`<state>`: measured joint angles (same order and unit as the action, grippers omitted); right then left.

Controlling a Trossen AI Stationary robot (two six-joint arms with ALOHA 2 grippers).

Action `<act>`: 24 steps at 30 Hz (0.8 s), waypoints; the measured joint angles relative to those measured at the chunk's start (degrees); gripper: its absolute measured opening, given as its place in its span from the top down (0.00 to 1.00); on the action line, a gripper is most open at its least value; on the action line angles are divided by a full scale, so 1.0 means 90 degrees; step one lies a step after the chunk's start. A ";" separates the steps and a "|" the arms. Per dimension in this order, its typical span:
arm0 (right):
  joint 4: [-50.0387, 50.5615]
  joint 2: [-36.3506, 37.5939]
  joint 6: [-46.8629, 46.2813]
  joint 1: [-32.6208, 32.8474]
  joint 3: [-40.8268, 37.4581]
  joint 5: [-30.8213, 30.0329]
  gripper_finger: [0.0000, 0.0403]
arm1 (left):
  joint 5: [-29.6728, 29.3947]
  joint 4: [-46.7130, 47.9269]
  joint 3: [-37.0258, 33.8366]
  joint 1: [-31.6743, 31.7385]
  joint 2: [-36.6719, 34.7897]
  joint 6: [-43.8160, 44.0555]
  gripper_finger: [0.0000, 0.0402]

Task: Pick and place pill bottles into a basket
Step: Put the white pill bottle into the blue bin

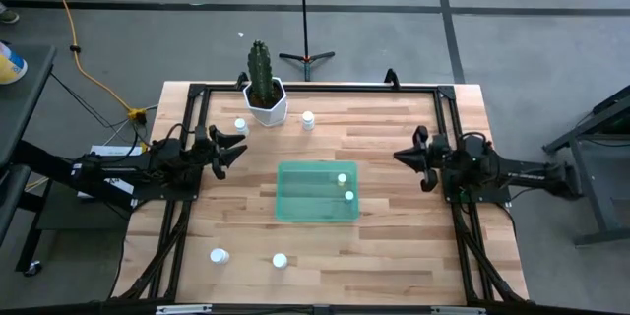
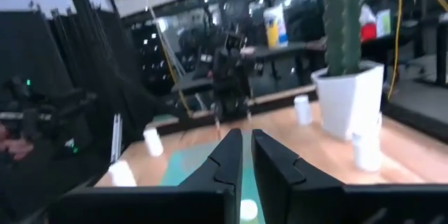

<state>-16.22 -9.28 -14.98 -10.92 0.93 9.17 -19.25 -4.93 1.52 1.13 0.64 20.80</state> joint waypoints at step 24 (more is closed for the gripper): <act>0.0445 0.0328 -0.0130 0.0000 0.0005 -0.1389 0.95 | 0.0949 0.4684 0.5668 -0.0002 0.4086 -0.0672 0.40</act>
<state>-12.22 -6.33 -16.14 -10.92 0.97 -3.33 -10.70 37.22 52.53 1.10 37.42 14.76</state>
